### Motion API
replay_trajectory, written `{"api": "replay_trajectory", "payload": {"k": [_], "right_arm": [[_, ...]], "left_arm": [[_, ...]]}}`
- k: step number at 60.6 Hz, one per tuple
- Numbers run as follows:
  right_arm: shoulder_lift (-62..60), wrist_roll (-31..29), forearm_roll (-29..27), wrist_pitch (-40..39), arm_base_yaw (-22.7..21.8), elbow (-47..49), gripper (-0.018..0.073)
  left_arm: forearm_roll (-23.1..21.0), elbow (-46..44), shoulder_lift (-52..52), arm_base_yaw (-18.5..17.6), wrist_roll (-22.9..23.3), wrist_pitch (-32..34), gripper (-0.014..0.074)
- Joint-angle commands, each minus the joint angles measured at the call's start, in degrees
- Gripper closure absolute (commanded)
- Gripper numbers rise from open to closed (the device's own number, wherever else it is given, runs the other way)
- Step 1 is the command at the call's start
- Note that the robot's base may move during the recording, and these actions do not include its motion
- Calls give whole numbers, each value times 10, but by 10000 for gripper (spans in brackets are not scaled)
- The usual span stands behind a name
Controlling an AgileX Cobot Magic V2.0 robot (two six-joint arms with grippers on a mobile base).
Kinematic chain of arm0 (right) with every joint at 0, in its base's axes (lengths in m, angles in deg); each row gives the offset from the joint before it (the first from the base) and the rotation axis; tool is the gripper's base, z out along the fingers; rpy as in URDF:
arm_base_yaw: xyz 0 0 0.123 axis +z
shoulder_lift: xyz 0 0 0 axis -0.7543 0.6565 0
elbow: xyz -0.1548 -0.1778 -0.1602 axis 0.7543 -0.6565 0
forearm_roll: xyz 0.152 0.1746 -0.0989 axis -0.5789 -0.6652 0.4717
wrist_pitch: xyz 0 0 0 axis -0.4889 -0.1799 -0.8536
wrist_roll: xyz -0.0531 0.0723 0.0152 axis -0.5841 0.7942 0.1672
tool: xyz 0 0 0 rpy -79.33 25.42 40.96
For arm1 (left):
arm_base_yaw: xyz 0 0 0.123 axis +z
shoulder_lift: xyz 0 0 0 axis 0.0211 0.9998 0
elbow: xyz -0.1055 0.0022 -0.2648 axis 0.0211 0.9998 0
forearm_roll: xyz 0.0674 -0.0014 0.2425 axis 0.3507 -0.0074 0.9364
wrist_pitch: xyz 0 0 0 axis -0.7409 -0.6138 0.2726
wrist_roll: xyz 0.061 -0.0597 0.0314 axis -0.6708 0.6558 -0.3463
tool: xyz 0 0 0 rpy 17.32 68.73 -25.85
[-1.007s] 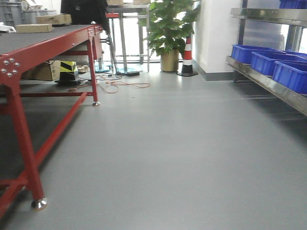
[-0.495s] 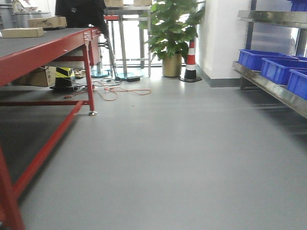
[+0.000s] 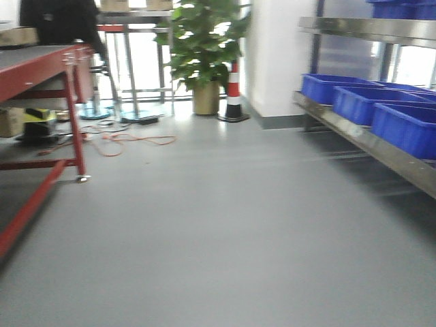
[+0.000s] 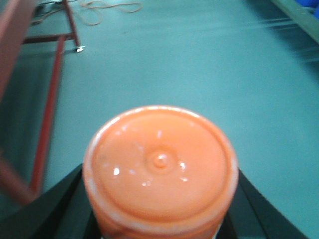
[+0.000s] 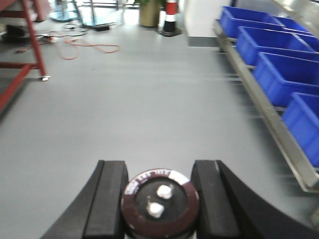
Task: Place cylindrical capacitor in blue bin on shelf
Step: 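Drive the base up to the metal shelf of blue bins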
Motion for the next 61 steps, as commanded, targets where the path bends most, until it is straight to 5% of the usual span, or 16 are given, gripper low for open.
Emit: {"api": "replay_trajectory", "payload": {"k": [1,61], "right_arm": [[-2,-3,1,-14,2,5,557],[-2,-3,1,-14,2,5,557]], "left_arm": [[-3,-5,-3,-4,0,15,708],[0,-5,-3,-4,0,15,708]]}}
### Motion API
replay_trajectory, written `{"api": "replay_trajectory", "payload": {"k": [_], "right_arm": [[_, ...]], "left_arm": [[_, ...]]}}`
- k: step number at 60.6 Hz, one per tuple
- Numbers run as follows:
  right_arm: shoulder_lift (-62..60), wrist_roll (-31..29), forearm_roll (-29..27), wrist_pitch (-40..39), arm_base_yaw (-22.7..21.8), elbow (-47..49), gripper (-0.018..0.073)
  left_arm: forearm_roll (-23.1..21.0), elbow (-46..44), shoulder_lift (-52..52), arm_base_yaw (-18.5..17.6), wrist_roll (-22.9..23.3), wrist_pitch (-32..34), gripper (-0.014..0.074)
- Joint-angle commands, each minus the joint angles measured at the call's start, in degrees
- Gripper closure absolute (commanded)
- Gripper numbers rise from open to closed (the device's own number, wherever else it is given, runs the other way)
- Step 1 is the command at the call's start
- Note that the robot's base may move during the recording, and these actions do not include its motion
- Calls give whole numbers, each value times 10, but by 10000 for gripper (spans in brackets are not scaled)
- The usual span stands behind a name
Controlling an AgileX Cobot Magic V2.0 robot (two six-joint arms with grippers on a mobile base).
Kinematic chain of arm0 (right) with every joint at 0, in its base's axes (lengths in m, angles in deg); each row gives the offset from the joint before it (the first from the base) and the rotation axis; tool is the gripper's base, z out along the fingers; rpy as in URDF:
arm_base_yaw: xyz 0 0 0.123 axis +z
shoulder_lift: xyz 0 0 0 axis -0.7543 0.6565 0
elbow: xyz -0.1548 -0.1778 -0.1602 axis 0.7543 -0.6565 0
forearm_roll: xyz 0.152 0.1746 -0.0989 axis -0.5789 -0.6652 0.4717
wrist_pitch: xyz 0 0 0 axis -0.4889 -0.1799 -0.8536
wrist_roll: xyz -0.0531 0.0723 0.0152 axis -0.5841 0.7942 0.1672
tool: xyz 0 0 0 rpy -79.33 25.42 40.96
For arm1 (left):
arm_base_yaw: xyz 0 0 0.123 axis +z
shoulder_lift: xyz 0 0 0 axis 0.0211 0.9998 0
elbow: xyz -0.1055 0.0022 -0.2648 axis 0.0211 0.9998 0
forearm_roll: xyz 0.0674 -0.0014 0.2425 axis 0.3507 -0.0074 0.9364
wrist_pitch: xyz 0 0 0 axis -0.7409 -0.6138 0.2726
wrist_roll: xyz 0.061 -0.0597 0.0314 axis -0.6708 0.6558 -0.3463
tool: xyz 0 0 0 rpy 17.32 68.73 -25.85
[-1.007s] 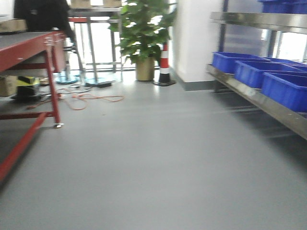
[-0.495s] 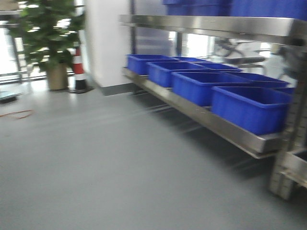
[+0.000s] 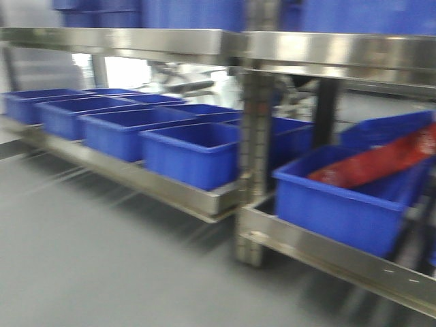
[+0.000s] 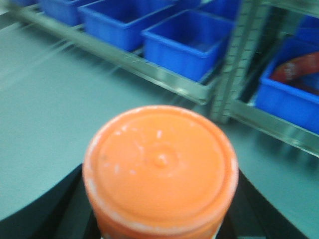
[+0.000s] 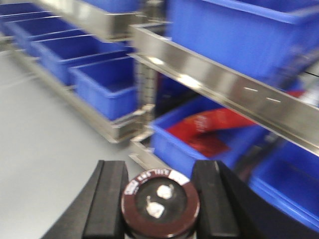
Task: Place cylindrical capacitor in blue bin on shelf
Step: 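Drive the base up to the metal shelf of blue bins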
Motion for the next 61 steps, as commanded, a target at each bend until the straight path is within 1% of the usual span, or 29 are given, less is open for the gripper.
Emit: {"api": "replay_trajectory", "payload": {"k": [1,61], "right_arm": [[-2,-2,1,-14,2,5,557],[-2,-2,1,-14,2,5,557]], "left_arm": [[0,-5,-3,-4,0,15,708],[1,-5,-3,-4,0,15,708]]}}
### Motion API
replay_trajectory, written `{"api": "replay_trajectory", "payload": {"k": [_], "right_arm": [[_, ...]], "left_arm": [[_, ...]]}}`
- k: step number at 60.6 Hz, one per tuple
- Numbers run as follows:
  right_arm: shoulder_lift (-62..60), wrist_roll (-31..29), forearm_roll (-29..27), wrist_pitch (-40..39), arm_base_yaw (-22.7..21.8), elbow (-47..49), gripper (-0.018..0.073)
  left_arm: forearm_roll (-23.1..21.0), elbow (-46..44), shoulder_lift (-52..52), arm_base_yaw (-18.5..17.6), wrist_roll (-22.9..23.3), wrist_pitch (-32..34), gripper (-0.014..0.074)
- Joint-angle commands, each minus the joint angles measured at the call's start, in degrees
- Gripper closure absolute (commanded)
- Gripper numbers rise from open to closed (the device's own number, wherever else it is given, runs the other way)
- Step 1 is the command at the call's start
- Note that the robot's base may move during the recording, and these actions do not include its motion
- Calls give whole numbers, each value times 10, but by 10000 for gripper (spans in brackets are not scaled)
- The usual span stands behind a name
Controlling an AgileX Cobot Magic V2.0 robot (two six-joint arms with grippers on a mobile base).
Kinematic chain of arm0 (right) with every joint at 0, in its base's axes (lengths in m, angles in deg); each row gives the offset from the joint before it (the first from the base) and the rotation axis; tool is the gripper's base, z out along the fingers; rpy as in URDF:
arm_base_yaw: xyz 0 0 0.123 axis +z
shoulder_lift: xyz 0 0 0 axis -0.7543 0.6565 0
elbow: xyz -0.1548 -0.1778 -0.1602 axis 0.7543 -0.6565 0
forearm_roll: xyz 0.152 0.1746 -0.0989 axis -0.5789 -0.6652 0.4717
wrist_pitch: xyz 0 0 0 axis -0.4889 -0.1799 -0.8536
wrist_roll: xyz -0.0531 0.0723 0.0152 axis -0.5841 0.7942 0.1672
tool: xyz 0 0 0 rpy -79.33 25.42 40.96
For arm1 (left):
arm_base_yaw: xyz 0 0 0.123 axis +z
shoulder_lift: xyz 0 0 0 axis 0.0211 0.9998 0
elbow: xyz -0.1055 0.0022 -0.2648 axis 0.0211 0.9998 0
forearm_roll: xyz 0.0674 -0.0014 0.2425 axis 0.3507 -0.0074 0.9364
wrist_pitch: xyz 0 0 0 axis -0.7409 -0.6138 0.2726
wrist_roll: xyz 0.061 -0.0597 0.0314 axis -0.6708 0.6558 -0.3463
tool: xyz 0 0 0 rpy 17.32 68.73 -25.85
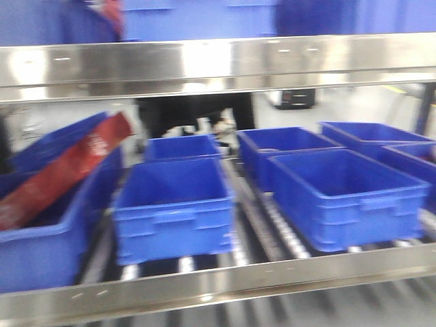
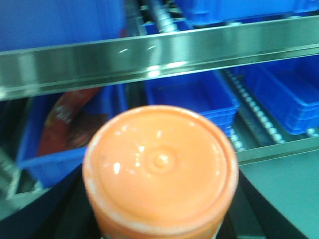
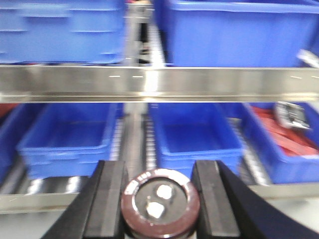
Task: Place cylindrical capacitor in blue bin on shelf
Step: 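Drive the base up to the metal shelf of blue bins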
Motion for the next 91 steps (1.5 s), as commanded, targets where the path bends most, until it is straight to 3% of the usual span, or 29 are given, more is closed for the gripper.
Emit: {"api": "replay_trajectory", "payload": {"k": [1,91], "right_arm": [[-2,-2,1,-14,2,5,557],[-2,-2,1,-14,2,5,557]], "left_arm": [[0,-5,-3,-4,0,15,708],[4,-5,-2,-4,0,16,708]]}}
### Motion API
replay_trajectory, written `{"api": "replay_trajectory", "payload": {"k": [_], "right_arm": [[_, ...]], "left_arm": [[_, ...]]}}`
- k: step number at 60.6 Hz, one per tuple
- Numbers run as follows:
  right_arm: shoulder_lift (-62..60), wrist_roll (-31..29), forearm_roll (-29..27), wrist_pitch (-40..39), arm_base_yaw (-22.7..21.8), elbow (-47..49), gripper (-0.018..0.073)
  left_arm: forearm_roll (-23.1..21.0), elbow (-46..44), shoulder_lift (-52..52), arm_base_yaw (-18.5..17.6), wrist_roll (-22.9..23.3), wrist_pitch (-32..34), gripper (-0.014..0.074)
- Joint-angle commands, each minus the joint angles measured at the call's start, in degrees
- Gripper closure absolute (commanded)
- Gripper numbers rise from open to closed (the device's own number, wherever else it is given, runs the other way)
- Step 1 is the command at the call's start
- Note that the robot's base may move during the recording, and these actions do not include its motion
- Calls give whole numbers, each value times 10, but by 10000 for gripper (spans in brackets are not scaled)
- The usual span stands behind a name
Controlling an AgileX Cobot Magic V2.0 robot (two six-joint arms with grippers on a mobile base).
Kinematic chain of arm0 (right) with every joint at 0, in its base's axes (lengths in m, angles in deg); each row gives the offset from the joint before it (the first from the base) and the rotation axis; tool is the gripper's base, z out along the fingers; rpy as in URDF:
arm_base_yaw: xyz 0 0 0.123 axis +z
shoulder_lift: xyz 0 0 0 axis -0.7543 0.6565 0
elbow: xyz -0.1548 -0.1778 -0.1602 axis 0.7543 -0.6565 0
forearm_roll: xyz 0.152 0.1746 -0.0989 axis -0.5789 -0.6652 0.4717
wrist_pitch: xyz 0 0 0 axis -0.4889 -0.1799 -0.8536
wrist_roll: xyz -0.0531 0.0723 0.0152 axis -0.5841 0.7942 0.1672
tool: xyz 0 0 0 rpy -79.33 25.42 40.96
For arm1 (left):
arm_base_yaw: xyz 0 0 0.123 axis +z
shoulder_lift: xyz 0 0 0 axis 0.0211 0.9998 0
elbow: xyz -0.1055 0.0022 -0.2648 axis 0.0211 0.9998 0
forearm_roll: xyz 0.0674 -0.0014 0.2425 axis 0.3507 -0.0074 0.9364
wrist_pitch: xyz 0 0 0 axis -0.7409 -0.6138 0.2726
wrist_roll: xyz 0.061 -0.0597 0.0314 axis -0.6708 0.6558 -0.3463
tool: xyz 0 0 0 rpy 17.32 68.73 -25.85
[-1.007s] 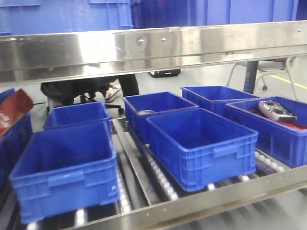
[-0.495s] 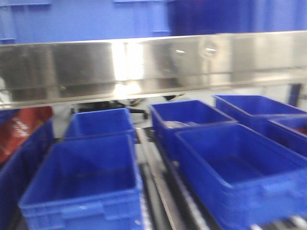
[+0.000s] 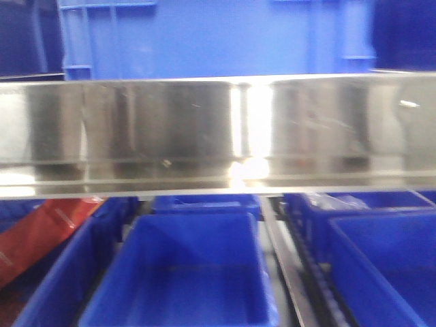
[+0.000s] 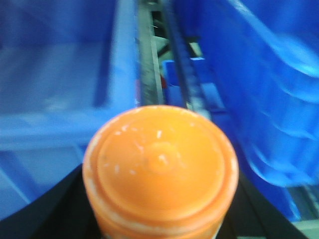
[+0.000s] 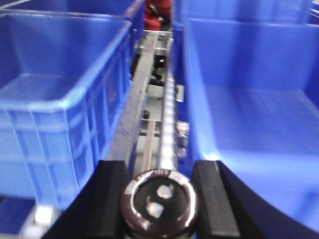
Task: Place cylindrical capacitor in blue bin on shelf
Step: 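Drive the base up to the metal shelf of blue bins, then lower left gripper into a blue bin and release the orange cylinder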
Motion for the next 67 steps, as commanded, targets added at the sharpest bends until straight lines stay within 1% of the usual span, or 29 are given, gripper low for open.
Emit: {"api": "replay_trajectory", "payload": {"k": [1,67], "right_arm": [[-2,-2,1,-14,2,5,557],[-2,-2,1,-14,2,5,557]], "left_arm": [[-1,-5,-2,-4,0,12,708],[-1,-5,-2,-4,0,12,708]]}}
